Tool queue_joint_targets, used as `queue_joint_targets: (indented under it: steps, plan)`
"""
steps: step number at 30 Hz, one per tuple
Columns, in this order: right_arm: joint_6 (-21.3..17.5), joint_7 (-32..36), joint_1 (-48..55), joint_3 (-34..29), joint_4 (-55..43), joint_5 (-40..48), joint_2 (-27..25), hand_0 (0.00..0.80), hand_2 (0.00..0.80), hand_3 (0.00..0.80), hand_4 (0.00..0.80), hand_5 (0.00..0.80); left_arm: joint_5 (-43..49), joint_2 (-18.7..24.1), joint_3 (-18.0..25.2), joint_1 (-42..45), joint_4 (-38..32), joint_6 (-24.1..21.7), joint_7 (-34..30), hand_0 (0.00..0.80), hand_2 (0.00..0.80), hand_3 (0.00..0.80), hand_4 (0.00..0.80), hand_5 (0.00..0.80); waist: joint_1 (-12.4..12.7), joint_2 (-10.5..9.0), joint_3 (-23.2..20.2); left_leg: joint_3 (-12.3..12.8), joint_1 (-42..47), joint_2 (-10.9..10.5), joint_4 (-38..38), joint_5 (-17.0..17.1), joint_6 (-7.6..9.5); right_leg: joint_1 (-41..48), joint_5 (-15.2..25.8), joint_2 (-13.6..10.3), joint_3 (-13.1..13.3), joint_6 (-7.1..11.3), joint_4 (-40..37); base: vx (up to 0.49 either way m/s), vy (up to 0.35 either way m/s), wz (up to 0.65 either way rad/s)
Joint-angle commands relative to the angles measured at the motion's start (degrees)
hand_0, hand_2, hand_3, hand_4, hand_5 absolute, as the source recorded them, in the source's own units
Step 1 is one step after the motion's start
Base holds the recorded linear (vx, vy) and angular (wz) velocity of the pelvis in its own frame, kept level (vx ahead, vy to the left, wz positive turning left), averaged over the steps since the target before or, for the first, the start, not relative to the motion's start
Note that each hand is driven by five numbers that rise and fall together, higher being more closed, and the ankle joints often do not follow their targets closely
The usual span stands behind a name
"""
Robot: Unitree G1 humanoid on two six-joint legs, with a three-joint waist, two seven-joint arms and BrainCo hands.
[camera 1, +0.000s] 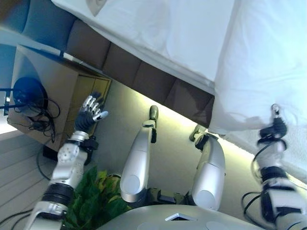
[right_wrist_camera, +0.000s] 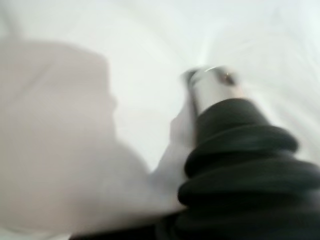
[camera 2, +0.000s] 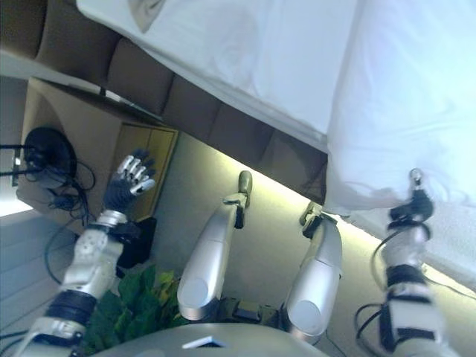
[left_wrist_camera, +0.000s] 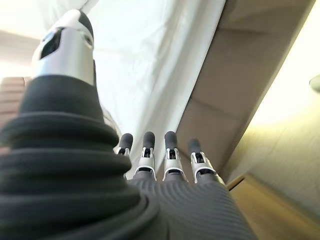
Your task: Make the bed neatly
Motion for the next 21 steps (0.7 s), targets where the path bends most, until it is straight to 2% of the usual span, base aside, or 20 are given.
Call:
queue_joint_targets:
  steps: [1, 9, 13, 21]
  plan:
    - [0.00, 4.11, -13.40, 0.74, -2.29, 1.46, -5.83, 0.800, 0.800, 0.800, 0.800, 0.800, -3.13, 3.20, -0.09, -1.60, -4.80, 1.34, -0.32, 0.000, 0.000, 0.000, 0.000, 0.000, 3.79, -0.11, 0.43, -0.96, -0.08, 1.78, 1.99, -1.43, 0.54, 2.74, 7.18, -5.13, 1.26, 6.45, -3.86, 0.032, 0.017, 0.21]
    - [-0.67, 5.73, -10.00, 1.25, -6.41, -1.05, -1.42, 0.800, 0.800, 0.800, 0.800, 0.800, -1.70, 1.75, -0.22, 0.13, -6.51, 1.04, -1.04, 0.000, 0.000, 0.000, 0.000, 0.000, 4.89, -0.66, -0.37, -1.26, 1.02, 0.89, 2.09, -1.98, 1.12, 5.32, 7.56, -5.31, 0.03, 6.17, -4.98, 0.055, 0.017, 0.19]
    - [-0.99, 6.45, -10.91, 2.75, -6.41, -2.07, 2.65, 0.800, 0.800, 0.800, 0.800, 0.800, -1.36, 1.48, -0.39, -0.51, -5.21, 1.22, -2.11, 0.000, 0.000, 0.000, 0.000, 0.000, 6.40, -1.01, -1.39, -1.91, 2.65, 0.16, 1.79, -2.45, 1.23, 8.88, 7.75, -5.25, -1.50, 6.23, -6.78, 0.091, 0.009, 0.13]
    - [-1.55, 1.41, -13.80, 9.51, -9.58, -11.06, 10.79, 0.800, 0.800, 0.800, 0.800, 0.800, 0.29, 0.13, -0.53, -2.71, -4.33, 2.59, -3.20, 0.000, 0.000, 0.000, 0.000, 0.000, 8.75, -1.53, -2.10, -2.78, 4.13, -0.92, 1.51, -2.57, 1.53, 13.31, 8.30, -5.33, -3.67, 6.63, -9.37, 0.056, 0.016, 0.12]
